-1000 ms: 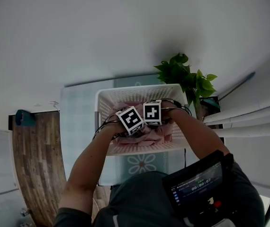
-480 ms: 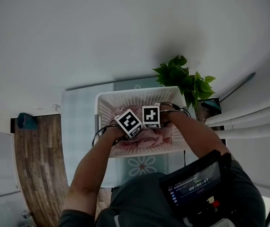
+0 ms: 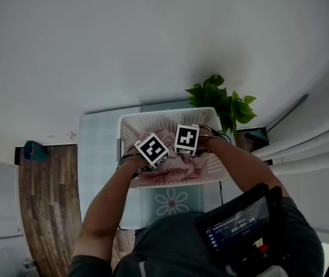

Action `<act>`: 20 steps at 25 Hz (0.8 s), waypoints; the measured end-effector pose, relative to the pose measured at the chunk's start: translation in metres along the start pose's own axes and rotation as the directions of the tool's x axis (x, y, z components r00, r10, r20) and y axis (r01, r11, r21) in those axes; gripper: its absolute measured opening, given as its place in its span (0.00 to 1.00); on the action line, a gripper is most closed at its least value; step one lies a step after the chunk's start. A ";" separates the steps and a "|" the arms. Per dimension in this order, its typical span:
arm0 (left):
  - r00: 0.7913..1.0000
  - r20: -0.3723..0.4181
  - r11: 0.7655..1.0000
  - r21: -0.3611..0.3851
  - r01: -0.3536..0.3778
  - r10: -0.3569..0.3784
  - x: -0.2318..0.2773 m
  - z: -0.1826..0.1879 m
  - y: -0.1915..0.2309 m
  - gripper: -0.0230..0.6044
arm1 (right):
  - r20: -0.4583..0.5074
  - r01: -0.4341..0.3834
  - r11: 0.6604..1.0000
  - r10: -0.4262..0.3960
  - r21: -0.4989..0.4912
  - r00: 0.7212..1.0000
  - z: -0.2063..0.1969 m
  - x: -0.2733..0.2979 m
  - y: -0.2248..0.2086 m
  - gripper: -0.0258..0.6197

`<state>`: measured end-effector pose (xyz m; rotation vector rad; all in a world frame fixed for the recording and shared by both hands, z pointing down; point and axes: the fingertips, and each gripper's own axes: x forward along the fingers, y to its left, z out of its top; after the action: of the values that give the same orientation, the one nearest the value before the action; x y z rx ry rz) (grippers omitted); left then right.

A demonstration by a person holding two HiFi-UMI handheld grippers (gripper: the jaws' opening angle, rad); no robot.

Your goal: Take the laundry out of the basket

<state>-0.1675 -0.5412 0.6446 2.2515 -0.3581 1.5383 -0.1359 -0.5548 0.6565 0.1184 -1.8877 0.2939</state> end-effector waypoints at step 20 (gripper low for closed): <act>0.949 0.069 0.947 -0.117 -0.300 0.309 -0.071 -0.003 -0.001 0.25 | 0.383 0.231 0.970 -0.241 0.074 0.892 0.056 -0.068 -0.002 0.25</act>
<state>-0.1959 -0.5393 0.5792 2.2648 -0.8273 1.5261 -0.1641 -0.5759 0.5761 0.4512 -2.2374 0.1330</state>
